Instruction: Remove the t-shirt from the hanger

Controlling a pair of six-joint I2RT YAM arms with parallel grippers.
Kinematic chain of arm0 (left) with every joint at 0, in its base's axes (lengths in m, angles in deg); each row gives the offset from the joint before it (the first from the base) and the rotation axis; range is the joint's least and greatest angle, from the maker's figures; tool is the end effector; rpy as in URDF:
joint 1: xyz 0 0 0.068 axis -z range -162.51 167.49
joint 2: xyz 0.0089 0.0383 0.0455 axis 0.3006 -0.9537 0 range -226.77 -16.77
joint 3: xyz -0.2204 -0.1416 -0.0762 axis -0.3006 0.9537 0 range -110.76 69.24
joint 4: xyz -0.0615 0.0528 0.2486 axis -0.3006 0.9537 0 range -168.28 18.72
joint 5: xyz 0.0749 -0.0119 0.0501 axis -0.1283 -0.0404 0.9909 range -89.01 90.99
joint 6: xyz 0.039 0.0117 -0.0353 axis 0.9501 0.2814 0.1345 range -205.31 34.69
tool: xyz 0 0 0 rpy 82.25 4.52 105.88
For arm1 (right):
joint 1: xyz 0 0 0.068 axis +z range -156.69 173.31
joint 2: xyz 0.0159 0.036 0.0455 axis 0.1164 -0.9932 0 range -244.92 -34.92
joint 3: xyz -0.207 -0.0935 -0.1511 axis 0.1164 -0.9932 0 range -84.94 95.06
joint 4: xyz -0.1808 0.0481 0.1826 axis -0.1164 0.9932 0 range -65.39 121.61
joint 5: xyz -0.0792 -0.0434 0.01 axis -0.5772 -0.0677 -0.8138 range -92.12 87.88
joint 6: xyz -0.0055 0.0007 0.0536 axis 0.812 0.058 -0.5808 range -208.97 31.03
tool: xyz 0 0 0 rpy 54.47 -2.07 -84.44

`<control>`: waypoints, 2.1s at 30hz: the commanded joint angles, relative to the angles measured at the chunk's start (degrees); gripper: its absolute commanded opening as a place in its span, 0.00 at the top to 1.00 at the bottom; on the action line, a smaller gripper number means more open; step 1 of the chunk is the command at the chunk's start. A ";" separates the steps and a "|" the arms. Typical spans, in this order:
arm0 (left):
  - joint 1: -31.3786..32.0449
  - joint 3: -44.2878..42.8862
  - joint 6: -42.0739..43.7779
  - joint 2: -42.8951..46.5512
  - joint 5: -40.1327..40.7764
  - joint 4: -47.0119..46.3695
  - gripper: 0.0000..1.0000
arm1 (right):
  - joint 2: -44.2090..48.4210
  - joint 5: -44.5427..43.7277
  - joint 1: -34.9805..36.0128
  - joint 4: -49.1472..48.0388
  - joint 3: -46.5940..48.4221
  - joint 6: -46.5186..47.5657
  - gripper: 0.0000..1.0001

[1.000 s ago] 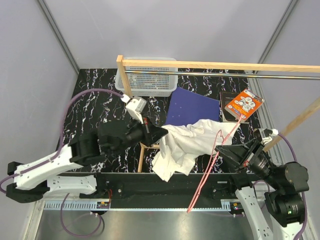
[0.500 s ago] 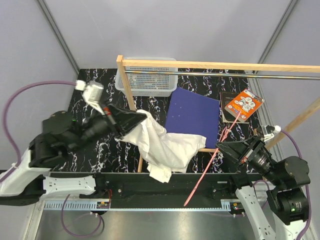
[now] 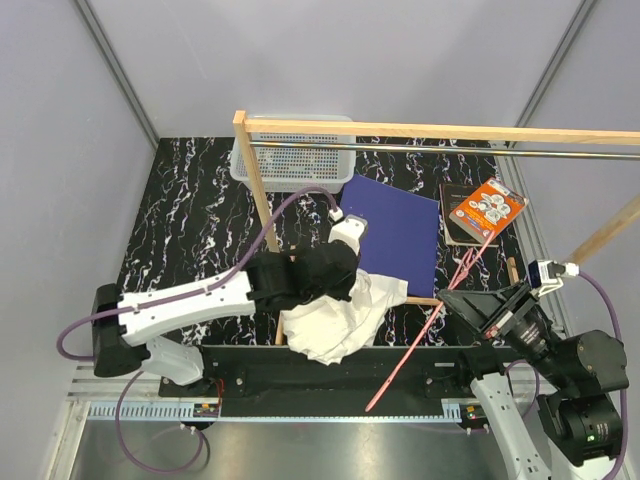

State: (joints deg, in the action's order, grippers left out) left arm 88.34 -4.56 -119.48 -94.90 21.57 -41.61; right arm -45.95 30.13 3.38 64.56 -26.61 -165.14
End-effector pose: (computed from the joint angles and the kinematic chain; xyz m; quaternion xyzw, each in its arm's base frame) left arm 0.1089 -0.2750 0.3428 0.2113 0.8732 -0.2249 0.3773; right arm -0.0170 0.0163 0.3981 0.1712 0.6455 0.6269 0.4013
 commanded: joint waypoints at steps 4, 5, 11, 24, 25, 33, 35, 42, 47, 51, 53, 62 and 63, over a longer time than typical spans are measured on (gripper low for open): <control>0.69 2.26 -3.53 -5.71 5.08 -0.19 0.97 | 0.66 -2.63 -0.13 0.93 1.36 4.79 1.00; 0.87 2.34 -3.62 -6.15 5.35 -0.28 0.83 | 0.74 -2.46 -0.13 0.93 1.09 4.88 1.00; 3.59 4.63 -4.06 -6.51 7.37 -0.19 0.29 | 1.62 -2.63 -0.13 1.01 -1.19 5.06 1.00; 8.96 7.88 -4.06 -10.46 10.97 -1.15 0.01 | 1.18 -3.42 -0.22 0.93 -3.66 5.23 1.00; 8.96 7.88 -3.71 -11.95 10.97 -1.68 0.01 | 1.01 -3.51 -0.05 0.93 -3.31 5.41 1.00; 9.04 3.14 -1.25 -21.53 9.22 -4.23 0.01 | 1.01 -3.07 -0.13 0.93 -3.39 5.32 1.00; 9.04 2.87 -1.51 -22.59 9.13 -4.49 0.01 | 0.92 -2.81 -0.13 0.92 -3.57 5.32 1.00; 9.04 3.14 -2.57 -27.07 9.05 -6.07 0.01 | 1.18 -1.66 -0.13 0.40 -5.76 4.62 1.00; 8.87 5.76 -2.39 -28.75 4.75 -11.07 0.05 | 1.18 -1.14 -0.13 0.05 -5.85 4.53 1.00; 8.52 8.23 -3.18 -28.57 2.63 -13.81 0.27 | 1.01 -0.96 -0.13 0.05 -5.59 4.62 1.00; 8.52 8.67 -3.18 -28.48 2.28 -14.25 0.45 | 0.92 -0.96 -0.13 0.05 -5.68 4.53 1.00; 8.43 11.57 -2.83 -24.02 3.58 -13.64 0.99 | 0.22 -1.22 -0.13 -0.13 -5.15 4.97 1.00; 8.52 11.92 -2.92 -23.13 3.94 -13.64 1.00 | 0.13 -1.31 -0.13 -0.13 -5.06 4.97 1.00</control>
State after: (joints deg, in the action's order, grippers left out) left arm 96.93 4.79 -121.82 -121.21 26.66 -54.97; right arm -44.57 27.95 3.38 67.37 -32.80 -160.98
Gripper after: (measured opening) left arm 0.098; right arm 0.014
